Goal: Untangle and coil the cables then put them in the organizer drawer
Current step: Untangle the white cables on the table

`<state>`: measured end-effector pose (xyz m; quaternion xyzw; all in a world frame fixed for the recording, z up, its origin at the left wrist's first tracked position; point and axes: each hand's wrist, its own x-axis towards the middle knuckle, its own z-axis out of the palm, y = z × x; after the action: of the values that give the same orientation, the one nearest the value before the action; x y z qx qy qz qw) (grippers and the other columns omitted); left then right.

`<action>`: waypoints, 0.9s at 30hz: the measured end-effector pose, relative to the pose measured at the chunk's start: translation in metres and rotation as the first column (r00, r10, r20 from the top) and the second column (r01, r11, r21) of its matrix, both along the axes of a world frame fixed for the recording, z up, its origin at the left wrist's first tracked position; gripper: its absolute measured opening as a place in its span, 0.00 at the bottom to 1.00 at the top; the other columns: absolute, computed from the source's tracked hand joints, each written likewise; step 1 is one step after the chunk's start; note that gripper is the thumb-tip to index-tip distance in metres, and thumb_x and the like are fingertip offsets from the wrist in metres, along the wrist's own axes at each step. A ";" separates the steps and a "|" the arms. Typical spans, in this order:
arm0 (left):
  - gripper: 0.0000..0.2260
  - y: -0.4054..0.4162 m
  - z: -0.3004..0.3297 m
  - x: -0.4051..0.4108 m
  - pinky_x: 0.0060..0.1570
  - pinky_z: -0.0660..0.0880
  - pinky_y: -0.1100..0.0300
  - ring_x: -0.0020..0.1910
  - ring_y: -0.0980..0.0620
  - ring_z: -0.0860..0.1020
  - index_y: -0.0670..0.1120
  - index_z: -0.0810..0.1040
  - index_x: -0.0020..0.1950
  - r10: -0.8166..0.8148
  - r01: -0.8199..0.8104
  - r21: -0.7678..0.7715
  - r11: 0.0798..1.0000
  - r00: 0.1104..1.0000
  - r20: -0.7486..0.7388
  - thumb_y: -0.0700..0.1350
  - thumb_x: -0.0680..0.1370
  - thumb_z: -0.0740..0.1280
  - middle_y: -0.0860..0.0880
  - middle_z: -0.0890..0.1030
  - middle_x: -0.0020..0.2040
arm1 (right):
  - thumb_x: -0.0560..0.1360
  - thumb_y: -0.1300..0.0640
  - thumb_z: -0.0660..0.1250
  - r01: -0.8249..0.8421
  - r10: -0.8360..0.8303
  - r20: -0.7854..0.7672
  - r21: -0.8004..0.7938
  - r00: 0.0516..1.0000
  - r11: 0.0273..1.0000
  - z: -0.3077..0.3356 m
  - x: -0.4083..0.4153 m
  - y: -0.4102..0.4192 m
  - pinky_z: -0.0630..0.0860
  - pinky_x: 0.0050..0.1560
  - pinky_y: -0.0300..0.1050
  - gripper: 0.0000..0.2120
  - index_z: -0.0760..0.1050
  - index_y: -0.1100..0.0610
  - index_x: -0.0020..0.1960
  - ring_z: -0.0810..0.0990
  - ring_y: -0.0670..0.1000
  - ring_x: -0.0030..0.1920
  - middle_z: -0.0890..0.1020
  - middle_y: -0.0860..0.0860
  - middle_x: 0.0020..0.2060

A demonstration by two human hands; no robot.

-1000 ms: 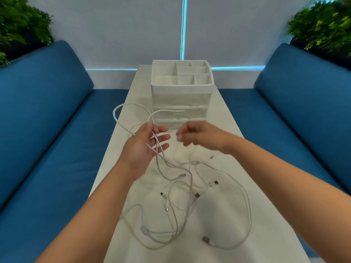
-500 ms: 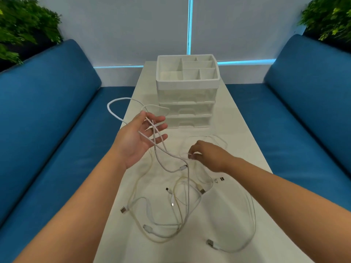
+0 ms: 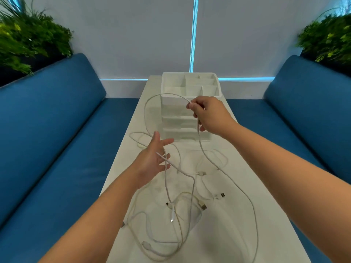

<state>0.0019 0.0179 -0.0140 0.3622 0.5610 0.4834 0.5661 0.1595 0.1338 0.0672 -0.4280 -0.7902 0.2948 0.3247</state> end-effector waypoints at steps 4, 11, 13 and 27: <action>0.27 -0.003 0.008 0.025 0.70 0.66 0.53 0.77 0.48 0.60 0.59 0.70 0.72 -0.151 0.147 -0.034 0.989 0.970 -0.191 0.68 0.78 0.50 0.47 0.61 0.78 | 0.81 0.56 0.61 -0.038 0.043 0.046 -0.103 0.998 0.994 -0.006 -0.019 -0.002 0.75 0.26 0.36 0.11 0.78 0.62 0.52 0.78 0.51 0.31 0.78 0.53 0.35; 0.16 0.008 0.001 0.042 0.68 0.69 0.52 0.68 0.56 0.67 0.57 0.73 0.68 -0.036 0.047 0.077 0.996 0.989 -0.144 0.58 0.82 0.59 0.61 0.71 0.65 | 0.80 0.56 0.64 -0.064 0.059 -0.031 -0.214 0.998 0.975 -0.009 -0.045 -0.014 0.82 0.33 0.45 0.13 0.78 0.67 0.49 0.79 0.53 0.27 0.79 0.57 0.33; 0.12 0.012 -0.006 0.040 0.66 0.72 0.50 0.60 0.52 0.73 0.51 0.82 0.55 0.071 -0.065 0.046 0.997 0.988 -0.137 0.52 0.83 0.60 0.54 0.76 0.58 | 0.79 0.54 0.65 -0.094 0.078 -0.068 -0.284 0.995 0.954 -0.010 -0.045 -0.016 0.83 0.35 0.45 0.13 0.78 0.65 0.48 0.80 0.53 0.29 0.79 0.56 0.33; 0.23 -0.002 -0.012 -0.016 0.44 0.79 0.52 0.42 0.42 0.83 0.42 0.77 0.51 -0.143 -0.032 -0.305 0.952 0.835 -0.532 0.58 0.84 0.50 0.37 0.83 0.47 | 0.80 0.58 0.61 0.064 0.026 0.211 -0.408 0.977 0.911 -0.075 0.010 0.016 0.73 0.34 0.41 0.11 0.78 0.64 0.54 0.76 0.50 0.35 0.81 0.55 0.43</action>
<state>-0.0136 0.0157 -0.0258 0.4108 0.7555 0.2513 0.4442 0.1696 0.1499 -0.0083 -0.5234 -0.7361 0.4044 0.1440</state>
